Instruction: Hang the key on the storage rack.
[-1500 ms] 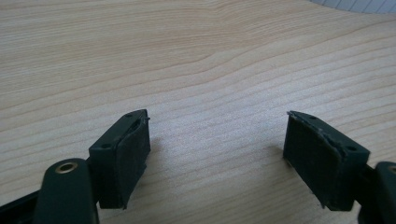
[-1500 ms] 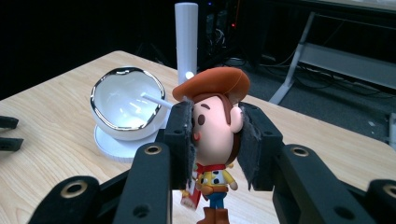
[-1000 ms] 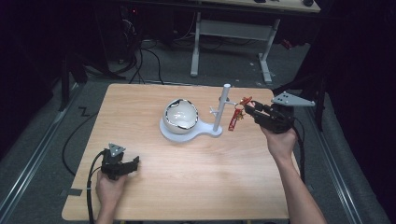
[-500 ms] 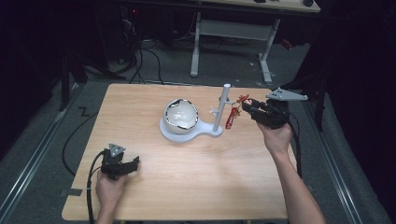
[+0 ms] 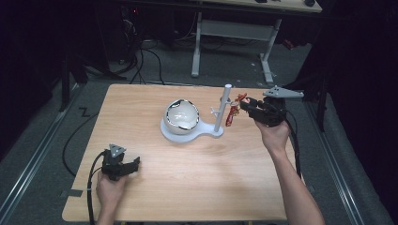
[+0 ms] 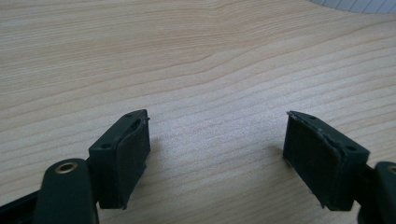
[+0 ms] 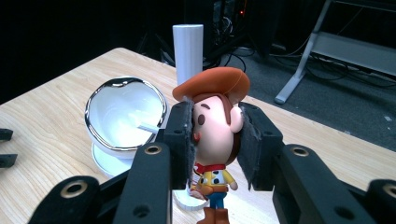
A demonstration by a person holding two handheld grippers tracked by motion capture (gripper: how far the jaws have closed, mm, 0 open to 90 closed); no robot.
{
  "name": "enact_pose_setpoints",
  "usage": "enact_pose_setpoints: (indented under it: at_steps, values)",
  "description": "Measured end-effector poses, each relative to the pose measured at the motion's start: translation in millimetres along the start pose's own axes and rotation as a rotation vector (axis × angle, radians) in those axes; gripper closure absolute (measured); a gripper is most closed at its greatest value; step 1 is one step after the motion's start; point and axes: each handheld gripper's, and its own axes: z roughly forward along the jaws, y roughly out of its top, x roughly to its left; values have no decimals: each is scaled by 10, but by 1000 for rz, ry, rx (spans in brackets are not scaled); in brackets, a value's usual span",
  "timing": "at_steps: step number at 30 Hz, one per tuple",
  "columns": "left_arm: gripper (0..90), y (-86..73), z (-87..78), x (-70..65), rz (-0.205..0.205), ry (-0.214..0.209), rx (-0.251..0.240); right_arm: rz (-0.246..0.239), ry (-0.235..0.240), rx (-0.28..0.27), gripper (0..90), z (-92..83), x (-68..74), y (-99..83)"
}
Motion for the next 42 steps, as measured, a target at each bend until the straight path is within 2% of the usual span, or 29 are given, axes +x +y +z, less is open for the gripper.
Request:
enact_pose_setpoints:
  at_steps: [12, 16, 22, 26, 34, 42]
  values:
    - [235, 1, 1, 1, 0, 1, 0, 44, -3, 9, 669, -1, -115, -146]
    - [234, 1, 0, 1, 0, 0, 1, 51, 5, 24, 669, 34, -118, -201]
    - [234, 1, 1, 0, 1, 0, 0, 64, 11, 18, 668, 80, -116, -320]
    - [234, 1, 1, 0, 1, 0, 0, 57, 3, 28, 668, 154, -101, -423]
    - [234, 1, 1, 0, 1, 0, 1, 70, 20, 24, 668, 311, -21, -588]
    - [234, 1, 1, 0, 1, -1, 0, 68, 8, 43, 667, 427, 34, -695]
